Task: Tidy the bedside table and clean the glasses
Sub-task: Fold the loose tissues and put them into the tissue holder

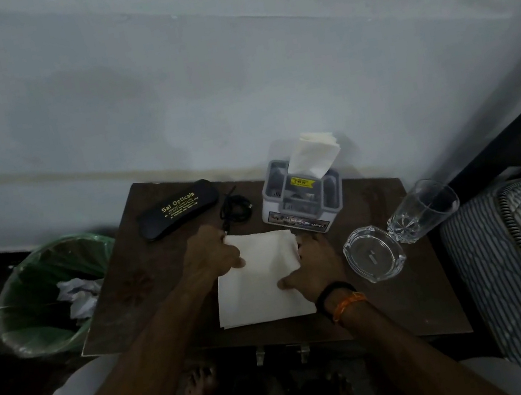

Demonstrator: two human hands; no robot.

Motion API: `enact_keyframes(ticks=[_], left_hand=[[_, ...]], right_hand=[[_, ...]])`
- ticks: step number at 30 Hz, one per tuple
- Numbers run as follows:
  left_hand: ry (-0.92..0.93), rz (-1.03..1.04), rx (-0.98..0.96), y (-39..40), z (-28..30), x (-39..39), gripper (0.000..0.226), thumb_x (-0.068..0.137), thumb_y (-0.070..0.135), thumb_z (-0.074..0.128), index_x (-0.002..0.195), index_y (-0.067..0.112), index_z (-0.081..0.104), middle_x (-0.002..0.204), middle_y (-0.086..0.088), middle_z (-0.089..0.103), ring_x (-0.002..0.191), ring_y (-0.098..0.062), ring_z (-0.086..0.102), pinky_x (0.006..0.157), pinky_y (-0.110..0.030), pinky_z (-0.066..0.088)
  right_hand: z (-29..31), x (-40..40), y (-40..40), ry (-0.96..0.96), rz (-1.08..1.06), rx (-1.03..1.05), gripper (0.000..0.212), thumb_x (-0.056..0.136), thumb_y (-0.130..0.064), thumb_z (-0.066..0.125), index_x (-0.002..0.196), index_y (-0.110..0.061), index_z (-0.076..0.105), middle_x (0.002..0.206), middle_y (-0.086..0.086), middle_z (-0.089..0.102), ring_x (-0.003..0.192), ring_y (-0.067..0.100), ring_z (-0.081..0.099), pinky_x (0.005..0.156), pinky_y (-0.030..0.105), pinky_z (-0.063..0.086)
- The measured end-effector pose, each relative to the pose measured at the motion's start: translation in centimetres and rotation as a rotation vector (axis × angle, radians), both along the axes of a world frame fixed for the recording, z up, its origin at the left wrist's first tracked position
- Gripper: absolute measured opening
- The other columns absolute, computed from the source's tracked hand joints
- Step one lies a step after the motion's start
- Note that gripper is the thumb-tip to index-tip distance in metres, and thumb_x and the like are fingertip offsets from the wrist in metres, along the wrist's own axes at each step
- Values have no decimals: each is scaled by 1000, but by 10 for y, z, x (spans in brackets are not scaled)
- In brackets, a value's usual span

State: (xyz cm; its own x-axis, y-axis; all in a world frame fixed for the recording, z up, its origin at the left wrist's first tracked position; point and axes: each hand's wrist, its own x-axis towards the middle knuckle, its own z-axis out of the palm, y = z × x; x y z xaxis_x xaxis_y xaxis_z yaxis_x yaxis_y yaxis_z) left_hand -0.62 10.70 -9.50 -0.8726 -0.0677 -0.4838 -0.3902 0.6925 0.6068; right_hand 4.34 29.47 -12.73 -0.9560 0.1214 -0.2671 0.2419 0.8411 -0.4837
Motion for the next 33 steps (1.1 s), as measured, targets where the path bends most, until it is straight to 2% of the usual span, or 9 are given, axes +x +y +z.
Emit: enact_keyframes(ticks=[3, 5, 10, 13, 15, 19, 24, 28, 33], left_hand=[[41, -102, 101, -2, 8, 3, 33, 72, 13, 82, 100, 7, 68, 104, -9, 67, 94, -22, 62, 77, -36, 53], [52, -144, 227, -5, 16, 6, 26, 75, 11, 79, 98, 12, 67, 103, -7, 69, 94, -21, 65, 81, -39, 56], [93, -186, 602, -16, 47, 16, 37, 80, 5, 75, 113, 19, 67, 106, -1, 74, 98, -18, 70, 88, -42, 58], [181, -227, 737, -18, 61, 18, 36, 82, 5, 73, 115, 18, 67, 108, -2, 74, 99, -20, 71, 81, -36, 58], [221, -196, 830, -17, 66, 20, 36, 82, 4, 71, 115, 16, 66, 109, -4, 74, 99, -20, 71, 79, -34, 59], [299, -145, 973, -9, 72, 24, 40, 75, 12, 72, 114, 10, 65, 109, -6, 74, 99, -22, 71, 80, -37, 61], [464, -206, 889, -2, 66, 27, 29, 76, 18, 73, 104, 14, 65, 98, 1, 72, 91, -14, 69, 72, -29, 58], [478, -250, 844, -2, 45, 25, 23, 79, 4, 75, 99, 9, 65, 98, -4, 69, 92, -21, 67, 73, -32, 57], [330, -302, 655, -1, 8, 29, 33, 77, 0, 77, 107, 10, 71, 102, -6, 73, 96, -18, 69, 80, -28, 56]], right_hand=[[-2, 3, 5, 45, -23, -26, 85, 56, -37, 89, 128, -16, 51, 130, 5, 49, 121, 23, 46, 100, 37, 45], [0, 6, 9, 131, -42, -84, 79, 56, -36, 89, 124, -18, 53, 126, 2, 54, 118, 22, 49, 97, 38, 47], [33, 13, 16, 194, -182, -643, 90, 49, -32, 96, 127, -27, 51, 121, -9, 64, 110, 13, 63, 86, 37, 57], [63, 18, 17, 173, -171, -999, 62, 59, -1, 88, 115, -17, 64, 110, -2, 73, 100, 15, 70, 75, 28, 59], [77, 23, 16, 188, -153, -1136, 49, 61, -3, 81, 108, -10, 70, 106, 5, 76, 97, 22, 72, 74, 30, 59], [86, 23, 14, 302, -135, -1157, 41, 63, -4, 79, 102, -14, 71, 104, 4, 76, 95, 21, 73, 76, 33, 60], [77, 18, 13, 367, -175, -1164, 42, 69, 12, 76, 106, -6, 70, 103, 7, 76, 96, 23, 73, 75, 32, 60], [54, 16, 20, 356, -216, -1078, 35, 69, 9, 79, 102, 7, 70, 99, 16, 75, 94, 29, 72, 77, 39, 61], [30, 19, 23, 214, -109, -892, 25, 72, 4, 79, 97, -3, 74, 93, 7, 75, 84, 9, 71, 70, 19, 55]])
